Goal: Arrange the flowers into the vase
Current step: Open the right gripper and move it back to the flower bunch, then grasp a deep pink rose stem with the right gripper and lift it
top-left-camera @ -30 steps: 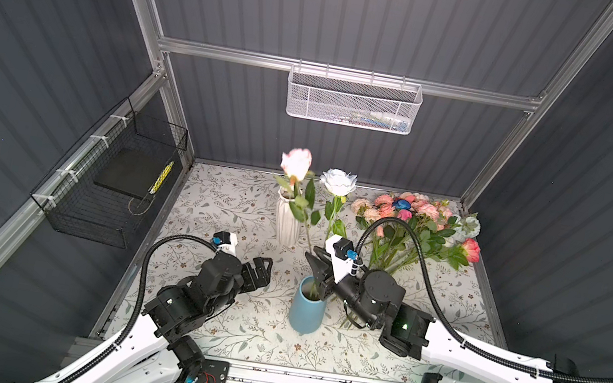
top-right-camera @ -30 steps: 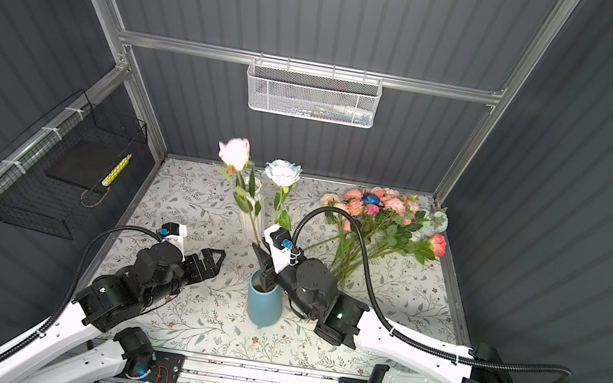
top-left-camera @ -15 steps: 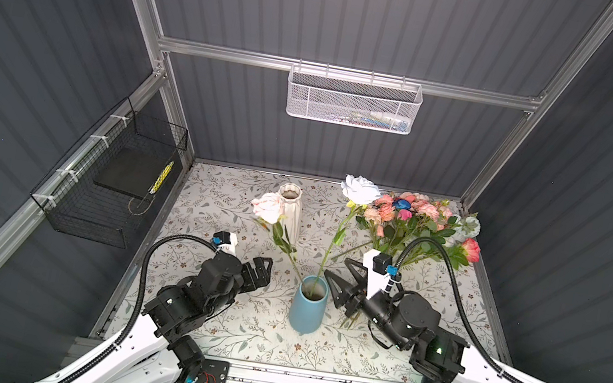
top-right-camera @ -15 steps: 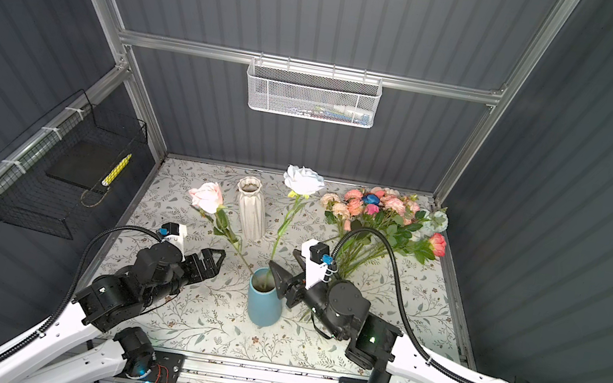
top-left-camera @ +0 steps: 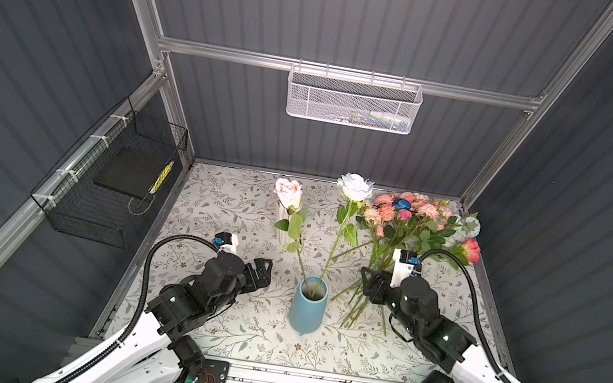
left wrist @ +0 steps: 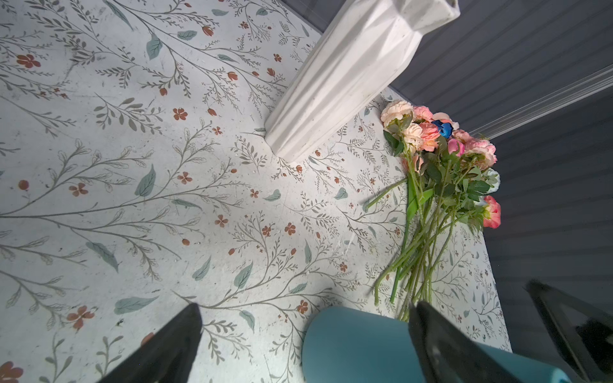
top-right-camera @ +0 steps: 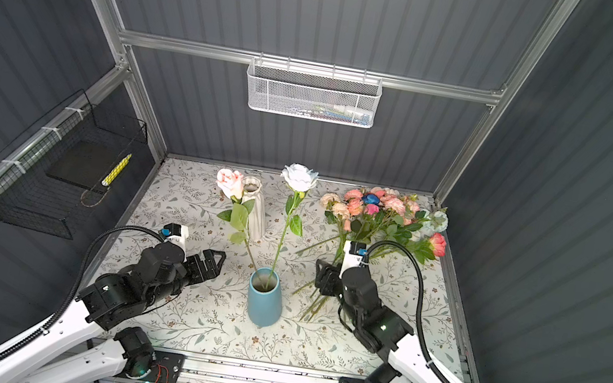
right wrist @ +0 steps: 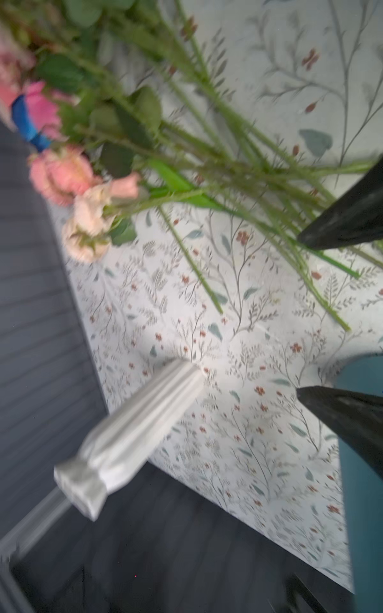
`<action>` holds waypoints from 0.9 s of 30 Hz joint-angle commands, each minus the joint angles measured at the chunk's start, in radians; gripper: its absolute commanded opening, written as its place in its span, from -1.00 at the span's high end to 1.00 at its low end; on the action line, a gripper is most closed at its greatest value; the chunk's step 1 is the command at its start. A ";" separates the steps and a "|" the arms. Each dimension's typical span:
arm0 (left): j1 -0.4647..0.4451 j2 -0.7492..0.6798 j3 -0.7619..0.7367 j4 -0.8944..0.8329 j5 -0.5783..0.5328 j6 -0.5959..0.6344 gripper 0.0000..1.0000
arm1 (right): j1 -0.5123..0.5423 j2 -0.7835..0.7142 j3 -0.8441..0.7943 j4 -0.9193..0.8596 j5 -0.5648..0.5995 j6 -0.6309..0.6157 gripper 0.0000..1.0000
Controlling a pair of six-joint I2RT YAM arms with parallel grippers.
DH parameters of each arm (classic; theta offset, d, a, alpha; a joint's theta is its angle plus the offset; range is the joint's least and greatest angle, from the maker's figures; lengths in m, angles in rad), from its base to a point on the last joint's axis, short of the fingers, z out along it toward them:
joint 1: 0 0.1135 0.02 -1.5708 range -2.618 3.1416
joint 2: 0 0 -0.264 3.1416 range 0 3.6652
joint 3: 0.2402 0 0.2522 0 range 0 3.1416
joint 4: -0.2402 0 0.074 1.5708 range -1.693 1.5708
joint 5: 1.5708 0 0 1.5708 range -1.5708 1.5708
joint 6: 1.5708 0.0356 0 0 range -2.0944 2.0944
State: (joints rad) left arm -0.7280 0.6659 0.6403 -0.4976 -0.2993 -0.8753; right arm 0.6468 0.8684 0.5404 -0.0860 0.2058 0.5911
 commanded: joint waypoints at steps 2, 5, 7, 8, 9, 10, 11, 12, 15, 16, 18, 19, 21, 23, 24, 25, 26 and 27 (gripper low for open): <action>-0.004 -0.005 -0.008 -0.023 -0.012 0.007 -0.99 | -0.150 0.138 0.060 -0.061 -0.203 0.051 -0.22; -0.004 -0.006 -0.008 -0.023 -0.009 0.007 -1.00 | -0.236 0.282 0.133 -0.088 -0.187 0.044 -0.02; -0.004 -0.005 -0.008 -0.018 -0.005 0.007 -0.99 | -0.301 0.379 0.184 -0.069 -0.213 0.025 0.03; -0.004 -0.004 -0.010 -0.016 -0.003 0.006 -1.00 | -0.321 0.417 0.207 -0.062 -0.214 0.021 0.05; -0.004 -0.002 -0.008 -0.016 -0.001 0.007 -1.00 | -0.344 0.459 0.238 -0.054 -0.218 0.008 0.07; -0.005 -0.001 -0.008 -0.016 0.001 0.007 -0.99 | -0.362 0.501 0.273 -0.053 -0.213 -0.001 0.08; -0.003 -0.002 -0.008 -0.017 0.002 0.007 -1.00 | -0.375 0.535 0.306 -0.057 -0.209 -0.007 0.09; -0.004 -0.002 -0.008 -0.018 0.002 0.008 -1.00 | -0.390 0.577 0.346 -0.065 -0.206 -0.011 0.10; -0.003 -0.006 -0.008 -0.023 0.002 0.009 -0.99 | -0.420 0.697 0.462 -0.111 -0.179 -0.018 0.14; -0.003 -0.008 -0.010 -0.022 0.002 0.009 -0.99 | -0.427 0.739 0.502 -0.134 -0.168 -0.022 0.16; -0.004 -0.012 -0.013 -0.024 0.002 0.007 -0.99 | -0.434 0.808 0.568 -0.174 -0.147 -0.024 0.20; -0.004 -0.015 -0.013 -0.025 0.000 0.009 -0.99 | -0.437 0.840 0.599 -0.192 -0.134 -0.026 0.23; -0.004 -0.018 -0.010 -0.030 -0.001 0.009 -0.99 | -0.442 0.886 0.643 -0.222 -0.112 -0.025 0.27; -0.004 -0.021 -0.008 -0.033 -0.001 0.010 -0.99 | -0.446 0.916 0.671 -0.238 -0.086 -0.020 0.30; -0.005 -0.023 -0.008 -0.033 0.001 0.009 -0.99 | -0.448 0.928 0.683 -0.241 -0.076 -0.018 0.31; -0.004 -0.025 -0.010 -0.034 0.001 0.009 -0.99 | -0.450 0.935 0.691 -0.244 -0.070 -0.018 0.31; -0.005 -0.028 -0.011 -0.033 0.001 0.009 -0.99 | -0.450 0.942 0.700 -0.241 -0.067 -0.023 0.31; -0.004 -0.028 -0.012 -0.034 0.001 0.009 -0.99 | -0.453 0.953 0.712 -0.244 -0.061 -0.025 0.32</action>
State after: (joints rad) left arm -0.7280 0.6518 0.6403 -0.5064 -0.2981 -0.8749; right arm 0.2024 1.8065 1.2125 -0.2771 0.0998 0.5751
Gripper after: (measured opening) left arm 0.997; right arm 0.344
